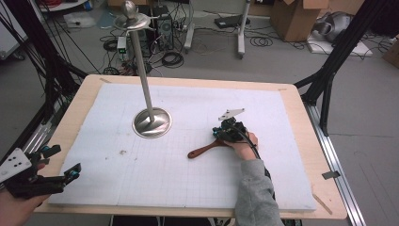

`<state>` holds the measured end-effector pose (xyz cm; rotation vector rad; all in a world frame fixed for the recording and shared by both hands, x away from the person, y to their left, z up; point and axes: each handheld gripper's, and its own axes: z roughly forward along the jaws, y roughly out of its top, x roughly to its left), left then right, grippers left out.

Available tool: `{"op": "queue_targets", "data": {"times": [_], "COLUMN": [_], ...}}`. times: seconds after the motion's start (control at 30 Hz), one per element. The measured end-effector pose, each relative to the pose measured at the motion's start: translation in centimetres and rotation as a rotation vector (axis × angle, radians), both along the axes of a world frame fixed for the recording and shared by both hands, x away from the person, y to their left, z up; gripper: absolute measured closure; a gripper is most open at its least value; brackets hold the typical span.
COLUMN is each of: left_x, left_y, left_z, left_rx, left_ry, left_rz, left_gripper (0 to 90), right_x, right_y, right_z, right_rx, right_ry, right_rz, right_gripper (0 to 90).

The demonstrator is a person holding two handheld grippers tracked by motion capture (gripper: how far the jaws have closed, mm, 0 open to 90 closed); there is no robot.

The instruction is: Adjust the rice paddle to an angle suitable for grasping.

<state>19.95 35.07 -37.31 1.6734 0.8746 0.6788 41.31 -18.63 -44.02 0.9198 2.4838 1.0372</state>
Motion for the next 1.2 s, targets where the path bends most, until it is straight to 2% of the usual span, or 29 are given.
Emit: {"op": "queue_targets", "data": {"times": [0.3, 0.4, 0.57, 0.83, 1.0, 1.2], "left_x": [-0.1, 0.1, 0.6, 1.8, 2.7, 3.5], "left_y": [0.1, 0.0, -0.4, -1.7, -2.8, -3.8], "left_z": [0.1, 0.0, 0.0, -0.1, -0.2, -0.1], "left_rx": [-0.006, -0.004, -0.002, 0.004, 0.007, 0.008], "left_ry": [-0.003, -0.001, 0.004, 0.007, 0.014, 0.02], "left_rz": [0.003, -0.002, -0.013, -0.056, -0.088, -0.12], "left_gripper": [5.8, 5.9, 5.9, 5.9, 5.9, 5.9], "right_x": [0.0, -0.2, -0.5, -1.4, -2.1, -2.8], "right_y": [-0.3, -0.5, -0.6, -1.6, -1.5, -2.1], "right_z": [0.2, 0.3, 0.5, 0.6, 0.8, 0.8], "right_rx": [-0.021, -0.028, -0.049, -0.037, -0.066, -0.046], "right_ry": [0.009, 0.029, 0.033, 0.069, 0.082, 0.105], "right_rz": [-0.006, -0.012, -0.008, -0.002, 0.0, 0.006], "right_gripper": [89.8, 89.8, 89.9, 89.8, 89.8, 89.9]}}
